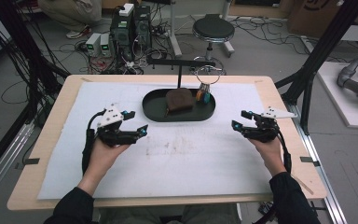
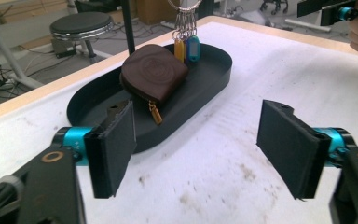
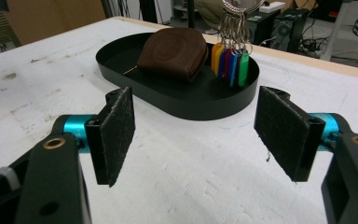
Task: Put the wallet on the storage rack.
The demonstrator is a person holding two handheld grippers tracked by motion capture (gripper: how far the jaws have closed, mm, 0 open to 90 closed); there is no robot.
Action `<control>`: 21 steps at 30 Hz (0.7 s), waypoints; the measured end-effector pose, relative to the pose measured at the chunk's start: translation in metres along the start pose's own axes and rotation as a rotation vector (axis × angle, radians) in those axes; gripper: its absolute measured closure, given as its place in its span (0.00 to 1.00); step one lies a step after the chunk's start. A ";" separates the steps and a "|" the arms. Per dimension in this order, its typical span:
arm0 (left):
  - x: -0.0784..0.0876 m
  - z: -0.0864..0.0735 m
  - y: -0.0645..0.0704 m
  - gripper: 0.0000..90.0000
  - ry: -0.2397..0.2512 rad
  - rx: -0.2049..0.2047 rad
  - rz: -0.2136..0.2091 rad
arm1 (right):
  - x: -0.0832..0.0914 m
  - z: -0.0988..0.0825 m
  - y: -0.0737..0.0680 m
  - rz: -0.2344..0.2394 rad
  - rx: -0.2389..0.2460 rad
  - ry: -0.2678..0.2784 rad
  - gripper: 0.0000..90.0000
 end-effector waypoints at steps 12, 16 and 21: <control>0.021 -0.033 -0.019 0.25 0.041 0.045 0.061 | 0.001 0.000 0.000 -0.023 0.014 -0.012 0.25; 0.022 -0.039 -0.024 0.25 0.037 0.053 0.074 | 0.000 -0.001 0.000 -0.030 0.017 -0.027 0.24; 0.022 -0.040 -0.029 0.25 0.042 0.067 0.092 | 0.001 -0.002 0.001 -0.036 0.016 -0.040 0.23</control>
Point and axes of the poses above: each handheld gripper's, and its own axes: x roughly backward along the jaws, z roughly out of its top, y roughly to its right, the point moved 1 cm from there along -x, roughly forward along the jaws, and after that the axes turned 6 degrees about -z, right-handed, at the moved point
